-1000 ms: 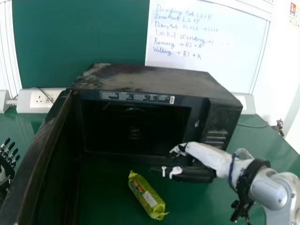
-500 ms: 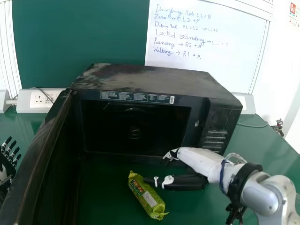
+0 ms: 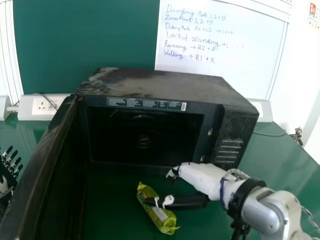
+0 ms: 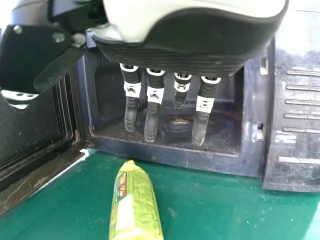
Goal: Put biscuit inside oven
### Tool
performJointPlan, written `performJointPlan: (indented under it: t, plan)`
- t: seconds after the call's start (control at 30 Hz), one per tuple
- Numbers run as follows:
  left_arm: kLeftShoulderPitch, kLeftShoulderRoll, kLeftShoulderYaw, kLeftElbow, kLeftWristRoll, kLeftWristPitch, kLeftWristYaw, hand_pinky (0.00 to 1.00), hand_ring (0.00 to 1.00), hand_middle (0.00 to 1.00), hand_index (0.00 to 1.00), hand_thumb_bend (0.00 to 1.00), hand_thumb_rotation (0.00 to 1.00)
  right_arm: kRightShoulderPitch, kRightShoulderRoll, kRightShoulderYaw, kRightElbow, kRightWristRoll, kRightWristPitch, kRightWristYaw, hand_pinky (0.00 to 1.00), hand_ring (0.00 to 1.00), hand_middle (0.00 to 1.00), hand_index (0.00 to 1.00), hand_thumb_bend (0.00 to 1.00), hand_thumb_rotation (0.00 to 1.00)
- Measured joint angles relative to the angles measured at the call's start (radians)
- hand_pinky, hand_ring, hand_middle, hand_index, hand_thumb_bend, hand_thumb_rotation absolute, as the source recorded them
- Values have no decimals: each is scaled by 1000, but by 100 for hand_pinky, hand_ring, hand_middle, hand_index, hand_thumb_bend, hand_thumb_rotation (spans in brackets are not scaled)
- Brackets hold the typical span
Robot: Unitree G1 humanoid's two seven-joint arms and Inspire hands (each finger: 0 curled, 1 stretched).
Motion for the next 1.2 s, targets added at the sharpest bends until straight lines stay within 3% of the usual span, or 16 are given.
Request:
performJointPlan:
  t: [0.17,0.27,0.53,0.8,0.97,1.2]
  plan:
    - [1,-3,-1,-4,-1,2,4,77,79,81,71,56,0,-18,44,62,12,-112,-1,59,76,76,78,79,100,59]
    - [2,-4,-1,-8,-1,5,10,76,78,80,71,56,0,-21,83,86,26,-173,-10,93,75,77,80,80,100,60]
    - [5,-4,-1,-10,-1,8,8,76,78,80,71,56,0,4,182,88,59,-284,-52,144,69,75,78,80,100,58]
    - [11,-4,-1,-9,0,8,7,75,78,80,70,57,0,58,254,74,91,-346,-107,185,76,80,83,82,100,57]
    - [12,-4,-1,-7,-1,7,3,74,77,79,69,58,0,75,297,71,103,-401,-142,213,68,74,78,80,100,56]
    - [16,-4,0,-2,0,5,-6,75,78,80,71,57,0,117,336,36,129,-443,-207,238,67,74,78,80,100,53]
